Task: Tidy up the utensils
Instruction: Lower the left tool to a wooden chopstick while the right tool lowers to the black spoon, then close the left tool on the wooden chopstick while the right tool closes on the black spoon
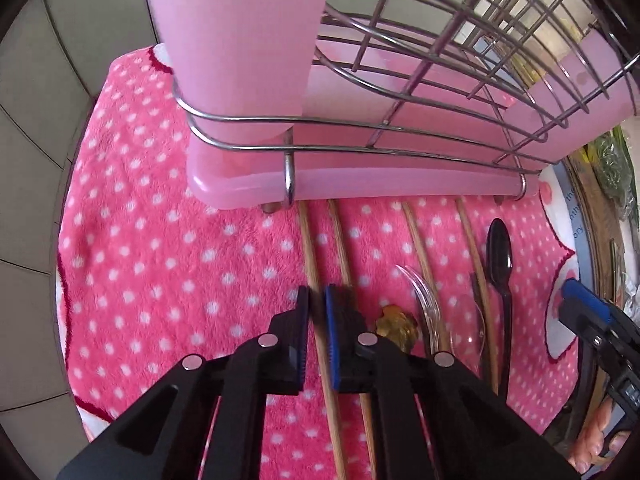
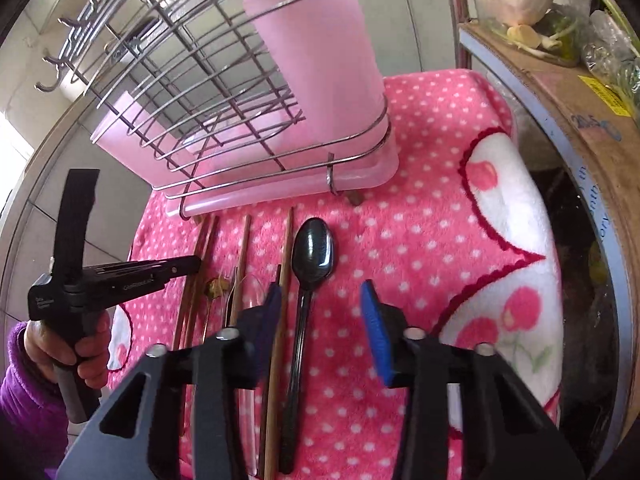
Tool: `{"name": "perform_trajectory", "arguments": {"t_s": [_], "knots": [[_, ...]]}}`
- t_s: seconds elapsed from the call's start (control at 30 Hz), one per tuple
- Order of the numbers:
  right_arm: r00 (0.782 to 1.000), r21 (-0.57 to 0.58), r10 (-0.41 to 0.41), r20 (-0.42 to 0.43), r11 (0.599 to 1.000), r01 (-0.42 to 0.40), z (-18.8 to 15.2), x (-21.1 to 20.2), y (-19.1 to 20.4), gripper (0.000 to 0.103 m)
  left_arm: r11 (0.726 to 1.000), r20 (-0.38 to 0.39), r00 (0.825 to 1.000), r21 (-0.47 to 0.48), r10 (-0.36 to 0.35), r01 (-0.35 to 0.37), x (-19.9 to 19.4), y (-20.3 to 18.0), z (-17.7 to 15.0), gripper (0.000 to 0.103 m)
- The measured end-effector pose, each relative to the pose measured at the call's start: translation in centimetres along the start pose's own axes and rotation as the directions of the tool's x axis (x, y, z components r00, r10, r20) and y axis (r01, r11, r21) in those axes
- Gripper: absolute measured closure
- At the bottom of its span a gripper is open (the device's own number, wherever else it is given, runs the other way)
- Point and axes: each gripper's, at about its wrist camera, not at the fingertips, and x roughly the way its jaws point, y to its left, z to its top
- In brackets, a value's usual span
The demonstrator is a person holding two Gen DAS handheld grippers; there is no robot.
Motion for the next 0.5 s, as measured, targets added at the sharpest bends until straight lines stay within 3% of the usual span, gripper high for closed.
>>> {"name": "perform_trajectory", "arguments": {"t_s": [0.2,0.5], "knots": [[0.994,0.016,0.037,-0.103,0.999,-0.036,0.5,2.9,0.8,0.075,0.998,0.018,0.999,-0.053,-0.03,0.031,-1.6,2.2,-1.5,0.097],[0.983,0.027,-0.013,-0.184,0.999,0.018,1.2,6.0,1.4,0.075,0.997,-0.045,0.999,-0.072,-0.031,0.028,-0.5,4.2,-2.1,0.097]]}}
